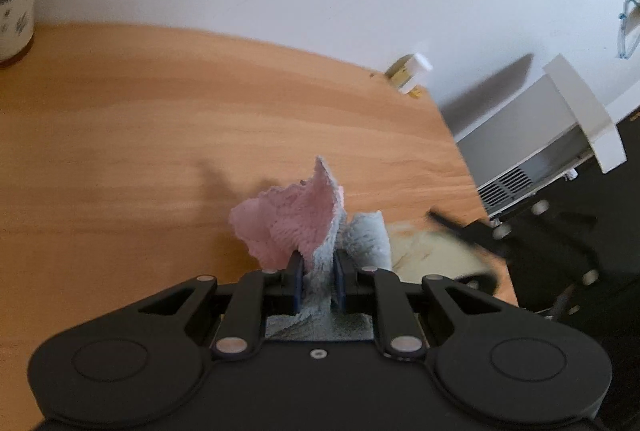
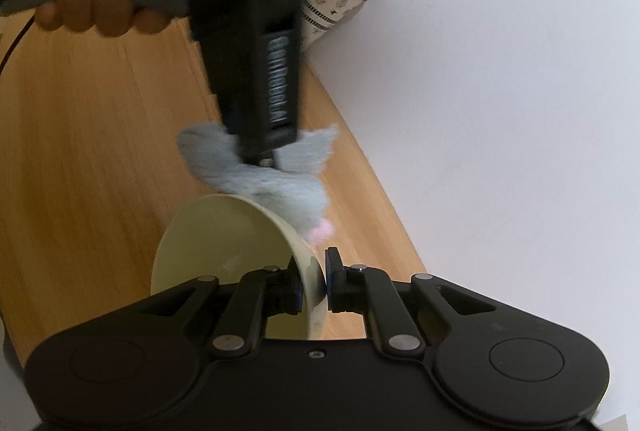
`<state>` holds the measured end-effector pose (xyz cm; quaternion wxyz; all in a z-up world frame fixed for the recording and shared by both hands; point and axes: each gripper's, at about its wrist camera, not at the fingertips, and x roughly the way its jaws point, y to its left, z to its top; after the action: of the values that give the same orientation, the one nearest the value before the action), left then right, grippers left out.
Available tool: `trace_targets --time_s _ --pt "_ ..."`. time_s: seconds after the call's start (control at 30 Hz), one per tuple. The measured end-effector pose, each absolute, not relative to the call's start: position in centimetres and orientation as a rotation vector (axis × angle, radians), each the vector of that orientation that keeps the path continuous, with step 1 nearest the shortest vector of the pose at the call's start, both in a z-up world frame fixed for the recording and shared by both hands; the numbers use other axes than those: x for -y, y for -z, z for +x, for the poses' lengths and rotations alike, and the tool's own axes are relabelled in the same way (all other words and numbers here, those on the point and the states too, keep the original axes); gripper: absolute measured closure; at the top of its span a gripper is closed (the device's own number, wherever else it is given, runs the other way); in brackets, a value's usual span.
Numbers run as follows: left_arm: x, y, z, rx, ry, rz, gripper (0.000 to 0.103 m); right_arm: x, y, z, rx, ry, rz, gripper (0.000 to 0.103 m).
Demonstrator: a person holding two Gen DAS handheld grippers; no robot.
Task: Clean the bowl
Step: 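Rub the cloth in the left gripper against the bowl held by the right gripper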
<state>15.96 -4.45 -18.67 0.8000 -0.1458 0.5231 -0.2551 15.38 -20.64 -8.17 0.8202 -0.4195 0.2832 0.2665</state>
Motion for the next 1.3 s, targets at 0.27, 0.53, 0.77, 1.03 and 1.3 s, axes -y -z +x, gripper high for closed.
trace_targets --time_s 0.27,0.53,0.77,1.03,1.3 --pt "2.3 19.6 15.9 -1.106 0.537 -0.49 0.089 20.2 7.4 17.7 -0.606 -0.553 -0.858 0.092" --pt "3.5 16.5 15.4 -1.034 0.618 -0.507 0.089 16.4 15.3 13.8 -0.643 -0.575 -0.826 0.092" --pt "3.6 16.0 14.9 -1.012 0.63 -0.448 0.089 15.4 15.9 14.6 -0.666 -0.576 -0.774 0.092" --pt "1.5 18.0 14.9 -1.053 0.561 -0.518 0.089 15.1 15.7 16.0 -0.682 -0.552 -0.714 0.09" --pt "0.5 20.4 14.8 -1.117 0.513 -0.604 0.089 20.3 13.1 12.4 -0.689 -0.491 -0.617 0.09"
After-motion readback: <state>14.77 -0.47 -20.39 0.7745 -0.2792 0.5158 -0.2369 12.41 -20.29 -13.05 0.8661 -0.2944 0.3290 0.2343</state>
